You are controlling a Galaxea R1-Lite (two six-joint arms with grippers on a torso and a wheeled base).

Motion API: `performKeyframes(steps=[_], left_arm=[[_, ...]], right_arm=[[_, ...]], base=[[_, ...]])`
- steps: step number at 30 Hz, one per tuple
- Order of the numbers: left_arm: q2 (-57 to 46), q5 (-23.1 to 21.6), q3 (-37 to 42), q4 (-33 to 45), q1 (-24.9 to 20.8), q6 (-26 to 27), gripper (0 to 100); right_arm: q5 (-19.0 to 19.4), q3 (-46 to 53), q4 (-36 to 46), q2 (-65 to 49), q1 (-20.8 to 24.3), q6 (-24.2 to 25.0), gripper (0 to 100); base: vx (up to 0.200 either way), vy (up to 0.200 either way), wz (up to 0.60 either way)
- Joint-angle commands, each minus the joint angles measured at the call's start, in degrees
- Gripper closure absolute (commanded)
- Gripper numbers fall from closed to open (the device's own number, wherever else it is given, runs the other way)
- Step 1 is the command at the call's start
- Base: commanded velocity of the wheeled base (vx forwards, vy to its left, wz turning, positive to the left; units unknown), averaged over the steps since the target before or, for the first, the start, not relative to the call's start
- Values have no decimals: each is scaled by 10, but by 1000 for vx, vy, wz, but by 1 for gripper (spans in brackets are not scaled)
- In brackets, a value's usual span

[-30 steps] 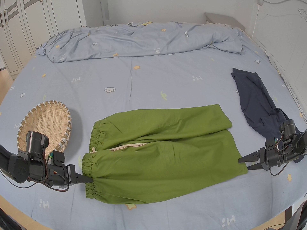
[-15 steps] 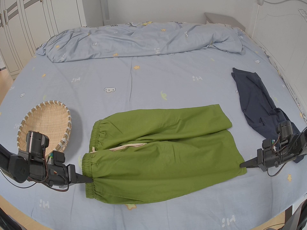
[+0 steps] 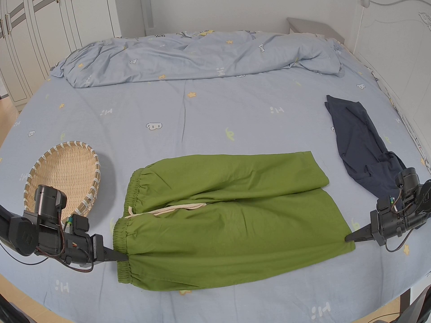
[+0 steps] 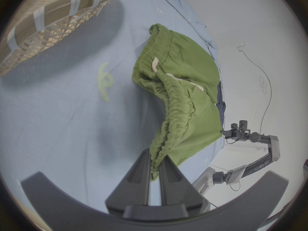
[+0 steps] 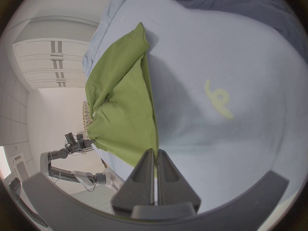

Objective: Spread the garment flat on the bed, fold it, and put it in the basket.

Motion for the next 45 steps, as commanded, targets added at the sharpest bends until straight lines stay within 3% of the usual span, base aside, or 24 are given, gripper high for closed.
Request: performKeyframes(steps=[1,2,6,11,14,18,22,35,36,45], left_arm=[[-29,1,-4,86,22,73,100],[-29,1,-8,115,33,102,100],[-30,1,-7,166,55,157,100],[-39,5,-3,193,54,158,100],[-43,10,17,195,50,161,100],[-41,11,34,194,33,161,100],[-34,28,58,188,6,161,100],[-16,38,58,186,4,161,100],[-12,38,58,185,4,161,0],[-23,38,71,138,6,161,0]], right_arm=[[-53,-1,82,-76,1,-30,100],[-82,23,79,-77,0,-42,100],[-98,75,78,-79,2,-49,100],[-99,135,52,-81,19,-49,100],[-101,208,-29,-80,27,-47,100],[-100,246,-75,-79,27,-45,100],[-99,258,-78,-77,25,-46,100],[-98,263,-84,-76,23,-46,100],[-98,263,-84,-76,23,-46,0],[-97,263,-84,-84,17,-45,0]], base=[[0,0,0],[0,0,0],[0,0,0],[0,0,0],[0,0,0],[0,0,0],[0,0,0],[0,0,0],[0,0,0],[0,0,0]])
